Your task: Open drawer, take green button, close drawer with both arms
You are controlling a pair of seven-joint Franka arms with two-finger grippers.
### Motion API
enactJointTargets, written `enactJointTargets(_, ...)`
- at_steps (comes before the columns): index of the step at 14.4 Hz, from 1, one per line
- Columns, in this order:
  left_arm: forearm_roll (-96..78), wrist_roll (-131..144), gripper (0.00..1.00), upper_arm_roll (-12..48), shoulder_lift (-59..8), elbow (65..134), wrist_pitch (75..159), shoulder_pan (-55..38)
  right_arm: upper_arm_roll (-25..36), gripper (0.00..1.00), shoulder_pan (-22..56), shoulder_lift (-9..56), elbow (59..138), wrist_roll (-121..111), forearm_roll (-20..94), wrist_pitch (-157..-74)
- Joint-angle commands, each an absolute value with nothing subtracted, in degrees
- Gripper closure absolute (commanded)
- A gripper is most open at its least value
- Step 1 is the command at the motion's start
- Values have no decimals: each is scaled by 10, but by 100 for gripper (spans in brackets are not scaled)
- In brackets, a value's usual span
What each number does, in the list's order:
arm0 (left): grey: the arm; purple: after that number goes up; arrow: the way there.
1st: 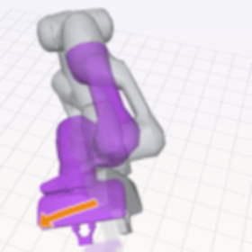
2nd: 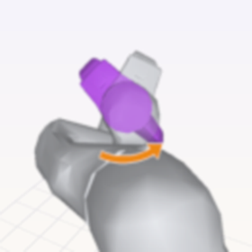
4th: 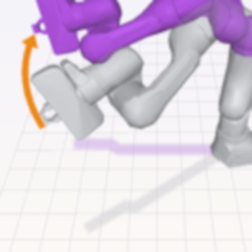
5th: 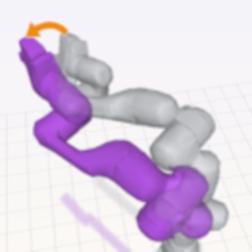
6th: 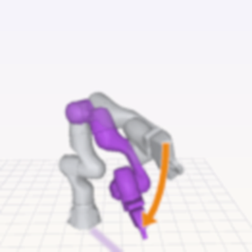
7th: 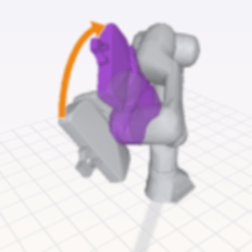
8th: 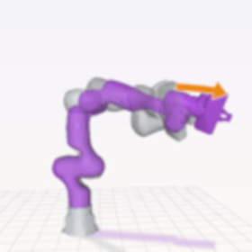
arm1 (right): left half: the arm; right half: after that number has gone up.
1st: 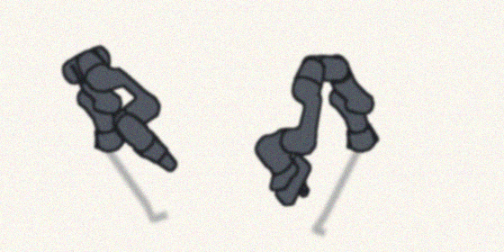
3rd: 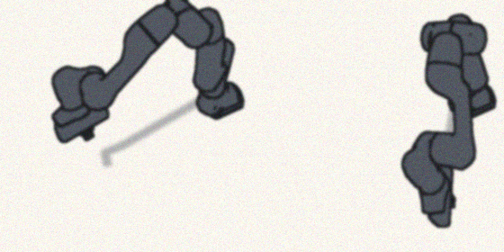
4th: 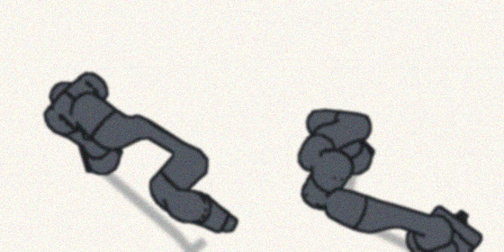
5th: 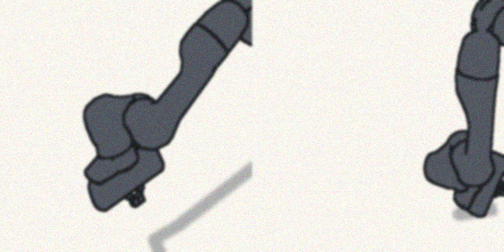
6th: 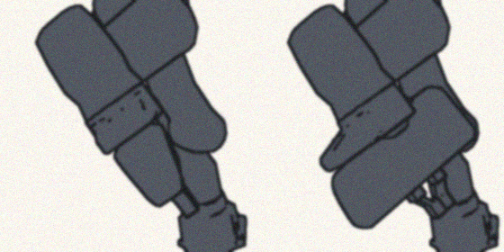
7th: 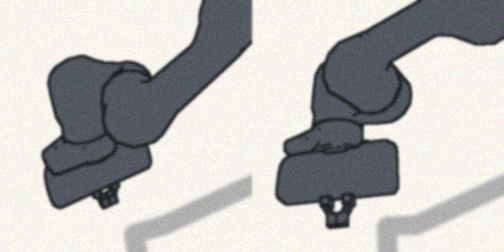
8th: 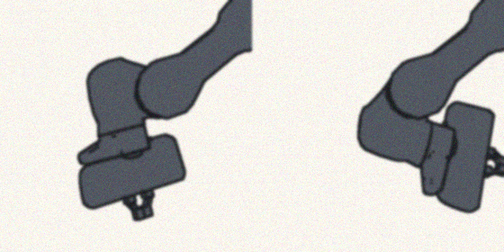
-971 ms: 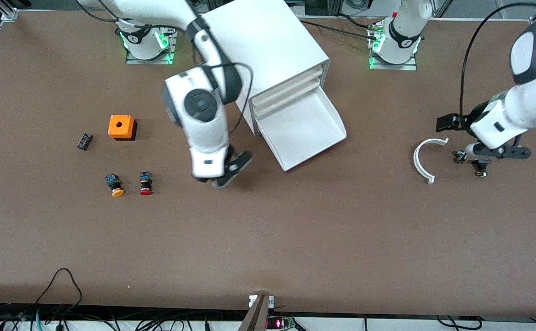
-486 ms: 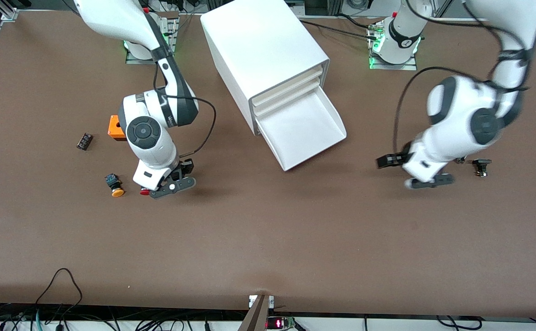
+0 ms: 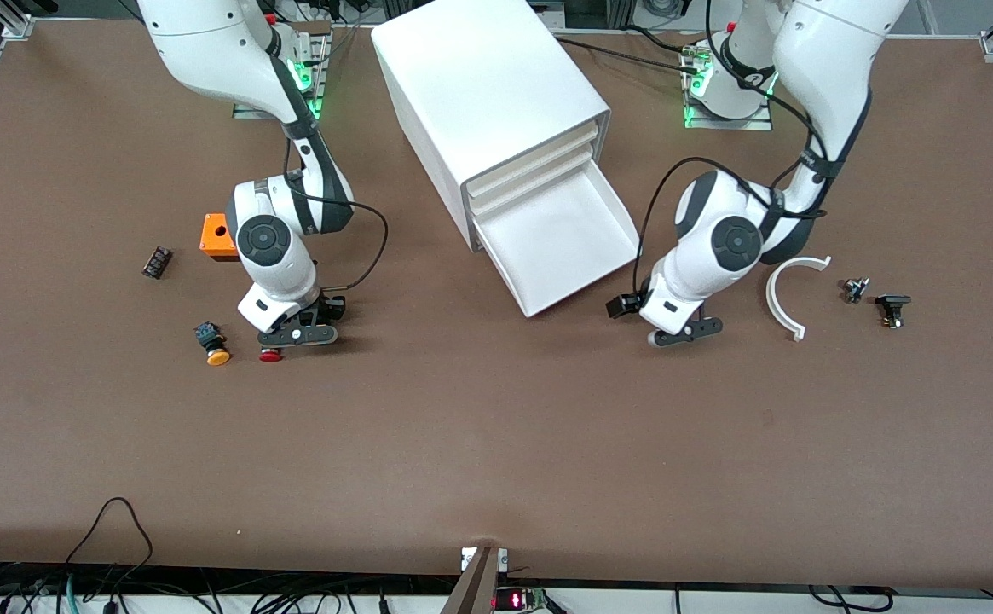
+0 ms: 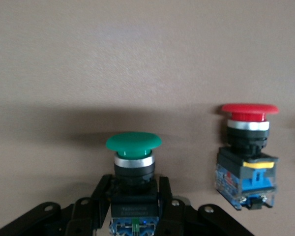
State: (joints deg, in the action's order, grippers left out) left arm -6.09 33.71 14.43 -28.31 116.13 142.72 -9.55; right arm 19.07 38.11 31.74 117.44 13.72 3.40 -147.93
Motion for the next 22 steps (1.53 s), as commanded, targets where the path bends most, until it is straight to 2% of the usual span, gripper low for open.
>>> enactJointTargets(1, -75, 365, 0, 148, -271, 1186, 1433, -113, 182, 0, 376, 291, 1149, 219, 54, -1435)
enactJointTargets(6, -76, 383, 0, 206, -255, 1229, 1422, -117, 188, 0, 374, 260, 1033, 239, 55, -1256)
enactJointTargets(9, -76, 383, 0, 254, -234, 1255, 1409, -117, 213, 0, 372, 257, 931, 234, 54, -1142)
enactJointTargets(11, -102, 378, 0, 289, -233, 1266, 1395, -117, 226, 0, 368, 255, 883, 234, 54, -1095)
enactJointTargets(14, -118, 375, 0, 315, -227, 1274, 1381, -117, 221, 0, 307, 220, 850, 224, 50, -1035)
enactJointTargets(19, -114, 374, 0, 301, -198, 1260, 1375, -99, 72, 0, 101, 136, 853, 187, 9, -973)
enactJointTargets(21, -113, 374, 0, 287, -159, 1227, 1378, -36, -32, 0, -1, 108, 858, 167, -31, -959)
enactJointTargets(22, -113, 373, 0, 282, -139, 1217, 1379, -12, -66, 0, -30, 99, 860, 157, -34, -952)
